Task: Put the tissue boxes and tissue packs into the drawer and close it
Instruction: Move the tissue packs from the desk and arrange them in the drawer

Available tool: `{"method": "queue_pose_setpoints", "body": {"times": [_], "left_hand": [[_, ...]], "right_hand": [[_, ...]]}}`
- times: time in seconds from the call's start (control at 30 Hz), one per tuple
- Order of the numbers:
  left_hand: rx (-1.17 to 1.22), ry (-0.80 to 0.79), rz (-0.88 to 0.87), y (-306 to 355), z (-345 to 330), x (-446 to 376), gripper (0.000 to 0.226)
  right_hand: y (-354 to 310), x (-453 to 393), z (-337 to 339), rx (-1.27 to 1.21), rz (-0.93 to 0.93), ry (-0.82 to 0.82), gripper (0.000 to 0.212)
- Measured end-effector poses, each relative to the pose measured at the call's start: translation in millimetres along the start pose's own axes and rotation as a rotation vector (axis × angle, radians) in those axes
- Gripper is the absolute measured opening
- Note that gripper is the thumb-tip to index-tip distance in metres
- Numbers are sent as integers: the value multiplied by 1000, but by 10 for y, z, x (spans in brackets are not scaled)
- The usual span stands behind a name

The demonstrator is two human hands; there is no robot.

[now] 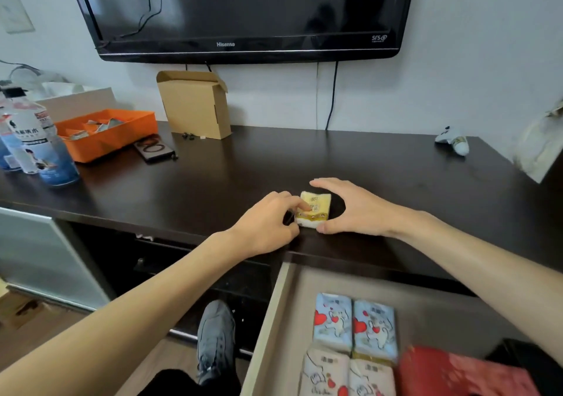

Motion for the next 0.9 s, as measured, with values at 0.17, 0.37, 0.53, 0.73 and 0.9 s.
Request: {"method": "queue_pose_setpoints", "body": {"times": [0.17, 0.37, 0.53, 0.73, 0.9], "left_hand": [[96, 93, -7, 231, 164, 391, 42], [199, 22, -41, 537, 268, 1298, 21], [1, -65, -5, 677, 139, 2109, 26], [28, 26, 93, 680, 110, 2547, 20], [163, 62, 145, 696, 107, 2745, 21]], "right_hand": [[-196, 445, 82, 62, 15, 76, 63], [-439, 1424, -45, -187, -19, 58, 50], [-644, 1951, -472, 11, -33, -37, 47], [-724, 1872, -932, 118, -18, -111, 40], [-655, 1863, -1090, 195, -52, -163, 40]]}}
Point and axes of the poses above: each hand's wrist, its own x-axis away from the middle knuckle, its own z-axis out of the back of the hand, y = z × x, the point moved 8 cm from there along -x, towards the middle knuckle, and after that the axes turned 7 degrees about -x, right-handed, at the moved point
